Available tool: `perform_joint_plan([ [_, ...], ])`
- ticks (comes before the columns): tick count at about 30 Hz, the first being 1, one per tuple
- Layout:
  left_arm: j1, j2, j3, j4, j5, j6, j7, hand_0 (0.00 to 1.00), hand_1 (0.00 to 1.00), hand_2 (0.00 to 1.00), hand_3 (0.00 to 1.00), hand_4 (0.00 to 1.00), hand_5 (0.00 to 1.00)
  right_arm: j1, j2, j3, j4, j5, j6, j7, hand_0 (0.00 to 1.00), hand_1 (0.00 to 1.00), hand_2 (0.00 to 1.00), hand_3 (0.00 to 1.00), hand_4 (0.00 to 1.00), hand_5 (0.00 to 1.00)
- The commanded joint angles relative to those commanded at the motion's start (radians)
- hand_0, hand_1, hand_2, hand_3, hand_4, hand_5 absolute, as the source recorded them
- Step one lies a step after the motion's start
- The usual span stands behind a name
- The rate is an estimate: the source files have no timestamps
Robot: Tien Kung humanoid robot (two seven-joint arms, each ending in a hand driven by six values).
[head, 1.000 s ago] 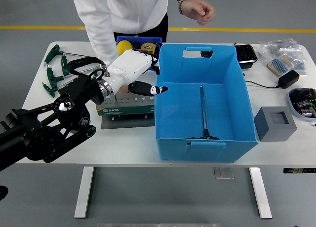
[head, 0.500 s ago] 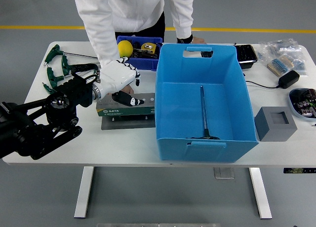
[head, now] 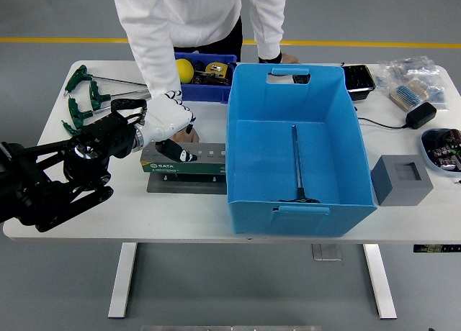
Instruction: Lift tool from toolbox,place it in box,lift tool from toolbox,place it in box
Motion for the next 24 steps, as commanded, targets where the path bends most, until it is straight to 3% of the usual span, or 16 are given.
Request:
perform_joint_plan([
  [9,-0.01,0.005,0.023,0.002,0.003,-0.072,0.027,0.983,0.729,0.642,0.499,0.918,0.816,0.0,0.0,0.0,0.0,-0.001,0.0,0.0,0.652,0.641,0.703,0.556,0.801,0.744],
  [24,-0.014,0.002,0.036,0.035,0.019,-0.084,0.032,0.98,0.646,0.559,0.432,0.915,0.835,0.0,0.0,0.001,0.0,-0.003,0.0,-0.002,0.652,0.641,0.704,0.556,0.801,0.744],
])
